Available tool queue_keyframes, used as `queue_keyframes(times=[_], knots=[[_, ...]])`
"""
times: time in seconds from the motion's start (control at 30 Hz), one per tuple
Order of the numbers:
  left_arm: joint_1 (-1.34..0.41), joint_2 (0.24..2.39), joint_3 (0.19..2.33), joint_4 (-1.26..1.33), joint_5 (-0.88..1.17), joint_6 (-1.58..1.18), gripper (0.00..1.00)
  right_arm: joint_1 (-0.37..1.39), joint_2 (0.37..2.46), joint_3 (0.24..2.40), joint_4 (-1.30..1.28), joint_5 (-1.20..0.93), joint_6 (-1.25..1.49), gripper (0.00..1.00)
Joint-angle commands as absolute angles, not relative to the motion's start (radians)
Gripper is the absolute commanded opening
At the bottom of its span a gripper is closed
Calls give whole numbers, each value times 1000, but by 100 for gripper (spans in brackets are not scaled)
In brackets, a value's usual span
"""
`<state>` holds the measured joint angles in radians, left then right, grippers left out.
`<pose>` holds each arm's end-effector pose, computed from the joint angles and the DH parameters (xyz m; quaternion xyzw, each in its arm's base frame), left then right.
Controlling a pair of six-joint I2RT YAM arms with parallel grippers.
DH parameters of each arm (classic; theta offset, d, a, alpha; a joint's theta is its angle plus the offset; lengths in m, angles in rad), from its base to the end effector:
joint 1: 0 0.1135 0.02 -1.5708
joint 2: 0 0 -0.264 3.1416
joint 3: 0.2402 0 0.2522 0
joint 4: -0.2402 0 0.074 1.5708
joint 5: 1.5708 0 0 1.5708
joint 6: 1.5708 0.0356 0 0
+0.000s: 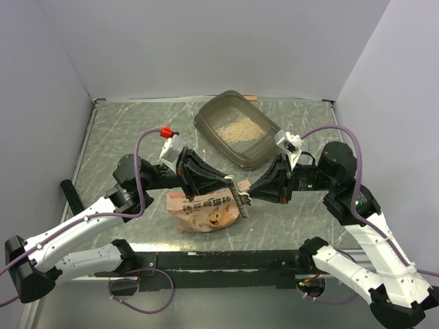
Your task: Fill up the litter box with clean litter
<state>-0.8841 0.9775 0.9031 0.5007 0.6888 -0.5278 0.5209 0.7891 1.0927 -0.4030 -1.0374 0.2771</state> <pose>0.1179 -0.1795 0.4160 0.3697 0.4514 -0.6525 0.4836 0.1075 0.0970 0.4222 -0.4085 0.5986 0.5651 0.3943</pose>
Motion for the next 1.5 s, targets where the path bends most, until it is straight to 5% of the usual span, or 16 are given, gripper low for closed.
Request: queue_keyframes(times=[0.0, 0.1, 0.27, 0.87, 1.47], knots=[[-882, 974, 907, 546, 703, -502, 1, 526, 787, 1126, -423, -982, 244, 28], [-881, 968, 920, 488, 689, -471, 1, 525, 772, 1163, -501, -930, 183, 53], [-881, 947, 945, 390, 669, -428, 1, 525, 752, 1227, -587, -831, 103, 65], [-879, 870, 948, 316, 643, -416, 1, 525, 764, 1112, -399, -1023, 81, 79], [-879, 903, 989, 258, 589, -448, 1, 587, 822, 1065, -307, -1025, 97, 79]])
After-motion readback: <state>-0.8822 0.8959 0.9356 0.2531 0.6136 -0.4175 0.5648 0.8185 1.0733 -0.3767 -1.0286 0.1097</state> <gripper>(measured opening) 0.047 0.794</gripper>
